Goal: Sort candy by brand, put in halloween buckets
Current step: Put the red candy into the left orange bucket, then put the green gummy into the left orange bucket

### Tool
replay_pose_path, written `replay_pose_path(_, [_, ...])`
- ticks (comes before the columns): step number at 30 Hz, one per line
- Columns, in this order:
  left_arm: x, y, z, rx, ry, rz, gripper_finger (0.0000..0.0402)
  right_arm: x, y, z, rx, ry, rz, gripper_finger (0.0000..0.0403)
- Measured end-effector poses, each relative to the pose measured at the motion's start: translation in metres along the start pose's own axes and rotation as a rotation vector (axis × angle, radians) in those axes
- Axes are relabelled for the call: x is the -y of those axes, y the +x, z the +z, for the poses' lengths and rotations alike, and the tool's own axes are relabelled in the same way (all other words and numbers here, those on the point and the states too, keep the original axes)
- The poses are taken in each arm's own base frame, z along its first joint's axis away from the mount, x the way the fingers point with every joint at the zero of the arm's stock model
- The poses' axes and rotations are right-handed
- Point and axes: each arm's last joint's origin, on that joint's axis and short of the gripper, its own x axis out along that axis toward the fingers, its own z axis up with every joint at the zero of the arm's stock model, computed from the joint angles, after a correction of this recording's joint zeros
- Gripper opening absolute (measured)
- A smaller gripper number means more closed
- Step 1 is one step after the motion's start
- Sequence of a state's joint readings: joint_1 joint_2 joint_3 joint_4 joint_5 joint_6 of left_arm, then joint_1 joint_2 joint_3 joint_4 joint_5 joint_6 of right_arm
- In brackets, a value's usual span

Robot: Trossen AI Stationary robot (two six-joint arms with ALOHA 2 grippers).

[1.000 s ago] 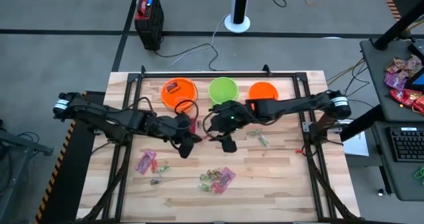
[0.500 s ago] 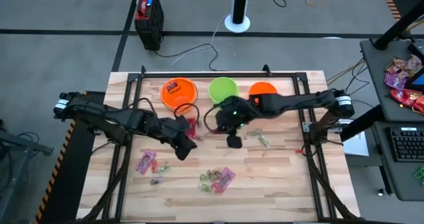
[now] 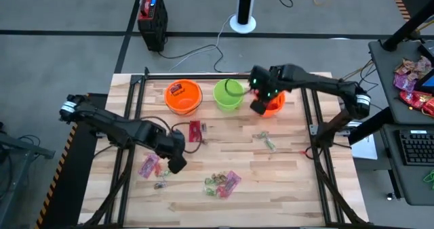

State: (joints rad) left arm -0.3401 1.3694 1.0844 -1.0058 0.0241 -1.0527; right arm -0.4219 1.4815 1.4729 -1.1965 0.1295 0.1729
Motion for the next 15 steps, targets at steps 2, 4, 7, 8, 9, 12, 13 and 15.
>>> replay_pose_path(2, [0.003,0.009,-0.004,-0.032,0.019,0.034,0.0197,0.017,0.004,0.004,0.005,0.071,-0.016,0.0013])
replay_pose_path(4, [0.007,0.018,-0.007,-0.05,0.038,0.056,0.0197,0.029,0.01,0.007,-0.015,0.11,0.029,0.0017])
replay_pose_path(7, [0.01,0.032,-0.011,-0.083,0.055,0.105,0.0197,0.039,0.018,0.007,-0.055,0.161,0.089,0.0041])
replay_pose_path(8, [0.012,0.036,-0.013,-0.093,0.06,0.114,0.0197,0.04,0.02,0.006,-0.076,0.169,0.082,0.0054])
replay_pose_path(9, [0.013,0.039,-0.014,-0.103,0.065,0.12,0.0197,0.042,0.022,0.005,-0.097,0.175,0.075,0.0067])
replay_pose_path(12, [0.017,0.048,-0.018,-0.133,0.089,0.134,0.0197,0.046,0.028,0.004,-0.136,0.185,0.065,0.0107])
replay_pose_path(13, [0.018,0.049,-0.019,-0.137,0.099,0.14,0.0197,0.046,0.03,0.004,-0.14,0.184,0.064,0.0118])
replay_pose_path(15, [0.019,0.054,-0.022,-0.153,0.118,0.15,0.0197,0.045,0.03,0.004,-0.132,0.18,0.066,0.0139])
